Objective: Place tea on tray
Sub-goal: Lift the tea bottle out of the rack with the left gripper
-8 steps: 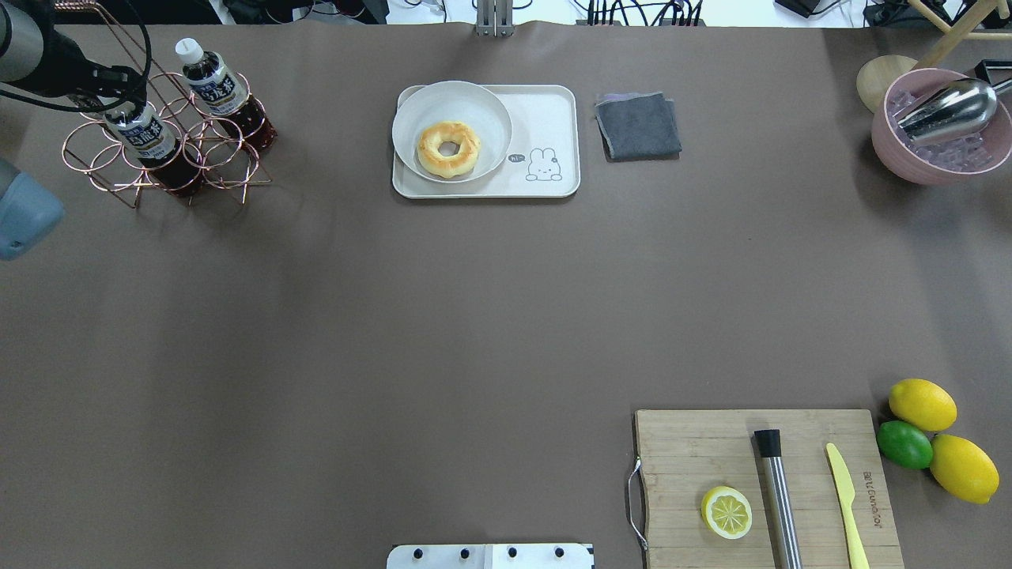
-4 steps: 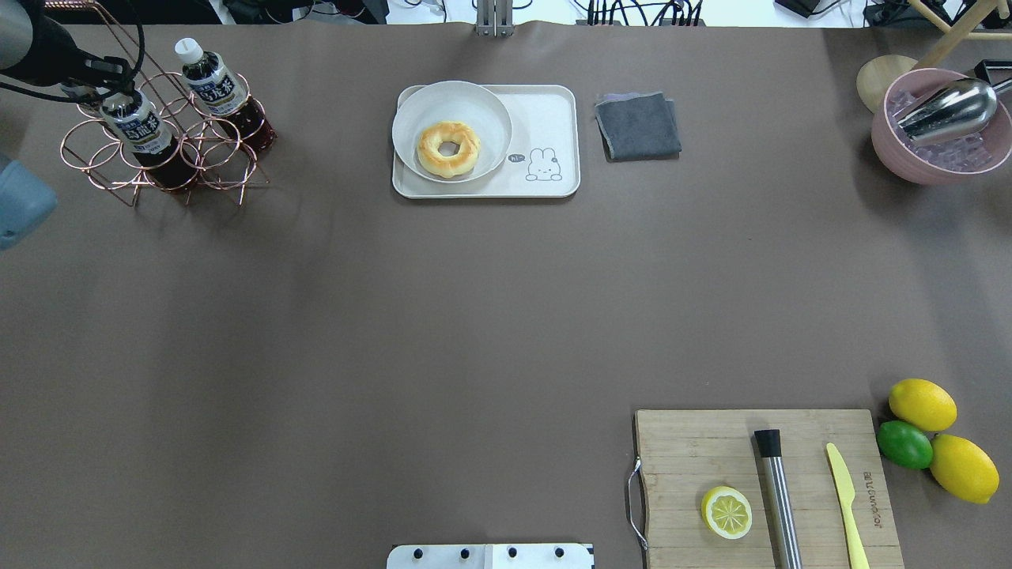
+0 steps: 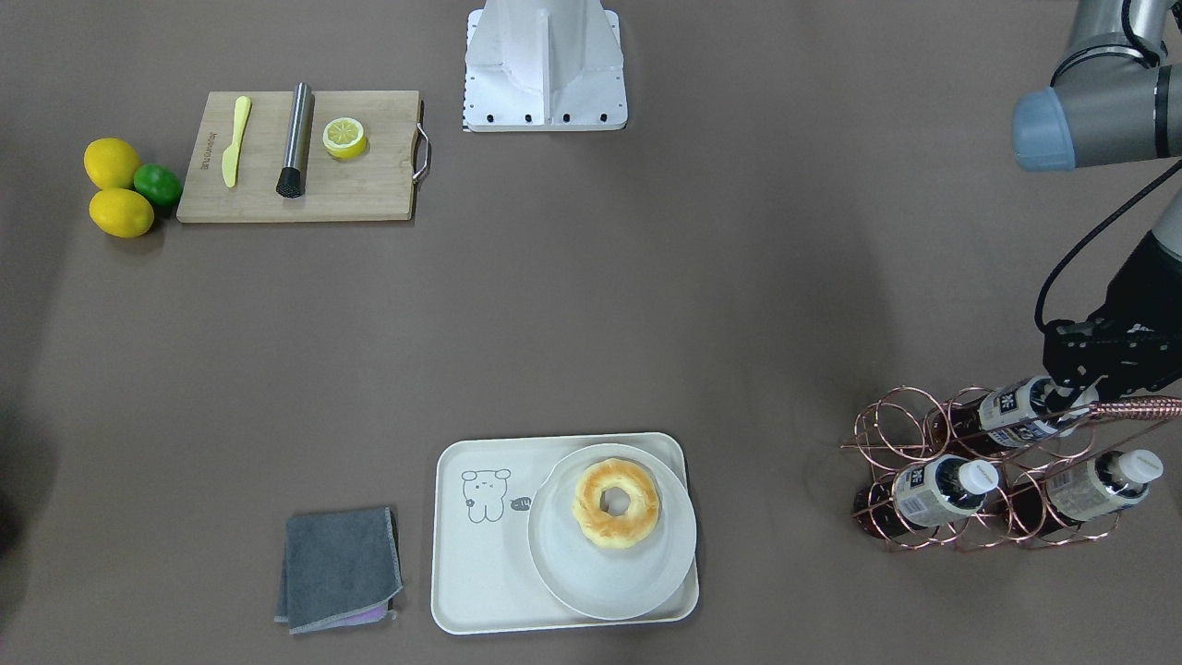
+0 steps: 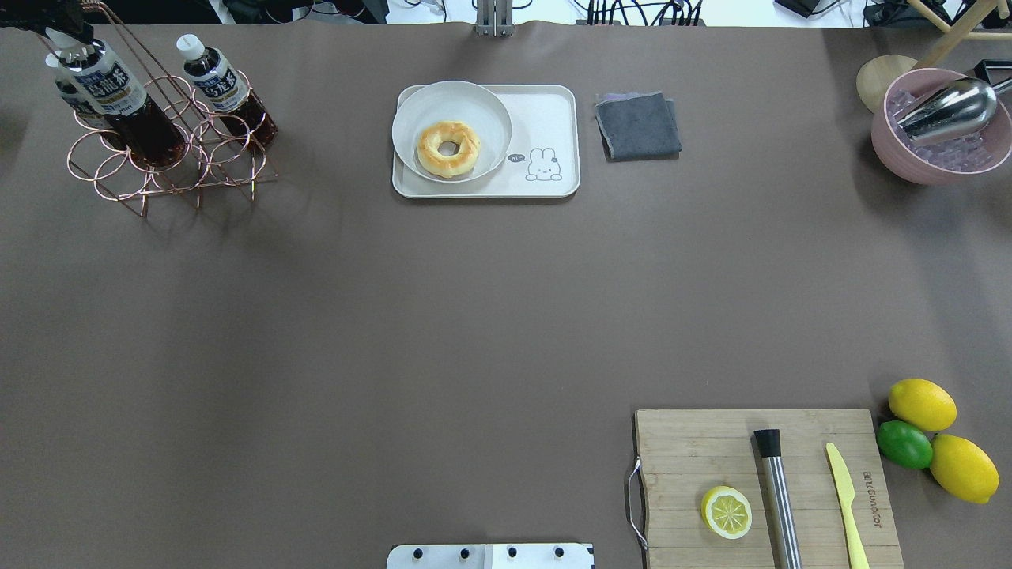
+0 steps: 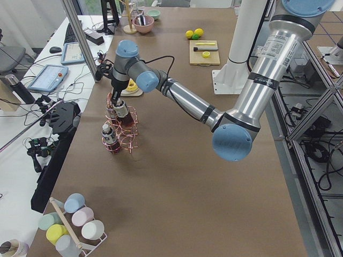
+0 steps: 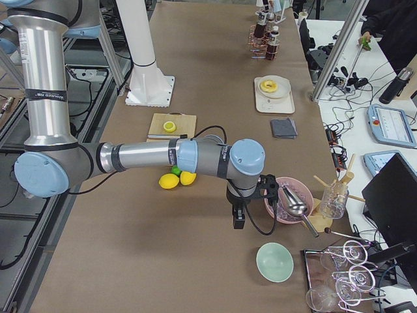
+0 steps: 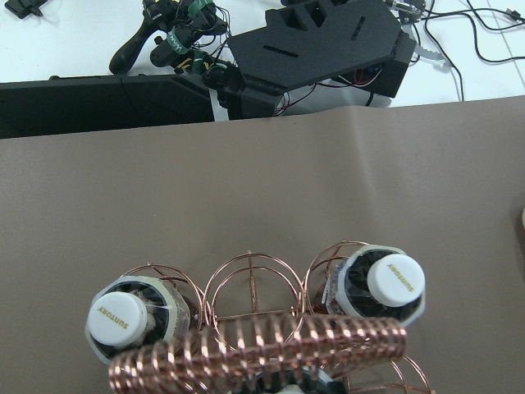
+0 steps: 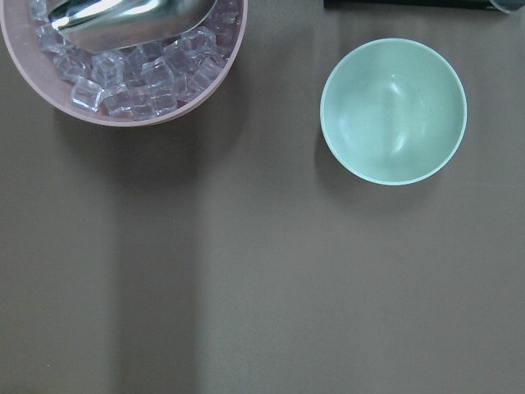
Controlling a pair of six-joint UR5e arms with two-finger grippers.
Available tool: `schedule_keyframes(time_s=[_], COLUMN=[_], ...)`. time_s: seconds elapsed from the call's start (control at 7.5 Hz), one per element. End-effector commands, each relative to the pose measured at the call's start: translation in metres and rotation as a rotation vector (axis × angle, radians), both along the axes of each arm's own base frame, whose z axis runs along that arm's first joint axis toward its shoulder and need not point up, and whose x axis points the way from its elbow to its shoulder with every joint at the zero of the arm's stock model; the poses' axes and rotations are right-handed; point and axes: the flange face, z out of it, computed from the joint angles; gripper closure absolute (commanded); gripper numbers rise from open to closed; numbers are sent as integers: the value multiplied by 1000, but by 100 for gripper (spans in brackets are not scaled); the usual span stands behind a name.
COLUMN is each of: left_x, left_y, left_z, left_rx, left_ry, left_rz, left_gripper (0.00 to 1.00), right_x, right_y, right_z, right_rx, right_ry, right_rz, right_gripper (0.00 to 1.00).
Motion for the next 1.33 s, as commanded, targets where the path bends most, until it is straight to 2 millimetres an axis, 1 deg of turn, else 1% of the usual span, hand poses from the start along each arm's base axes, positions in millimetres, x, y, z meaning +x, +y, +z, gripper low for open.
schedule_keyframes(time_s=[0.0, 0.13, 0.27, 0.4, 0.53, 0.67, 0.8, 0.93, 1.07, 1.2], left_x=[-51, -67, -70, -64, -46, -8, 32, 78, 124, 170], left_y=[31, 36, 40, 49, 70, 106, 147, 179, 197, 217], left_z=[-51, -58, -63, -70, -89, -115, -132, -143, -163, -195], left_rx=[10, 19, 30, 29, -8, -32, -101, -123, -150, -184], left_ry=[-24, -36, -33, -16, 33, 69, 80, 52, 49, 57], left_rz=[-30, -39, -43, -47, -66, -40, -57, -89, -109, -134], left_gripper=[100, 100, 100, 100, 100, 100, 100, 100, 100, 100], right_x=[-1, -1, -1, -1, 0, -1, -1, -1, 0, -1], right_y=[0, 0, 0, -1, 0, 0, 0, 1, 1, 0], right_z=[3, 3, 4, 3, 4, 4, 4, 6, 5, 5], right_rx=[-9, -9, -10, -8, -10, -10, -10, -12, -10, -10], right_ry=[-2, -2, -2, -2, -2, -2, -2, -2, -2, -2], right_rz=[0, 0, -1, -1, 0, -1, -1, -2, -1, -2], right_gripper=[0, 0, 0, 0, 0, 0, 0, 0, 0, 0])
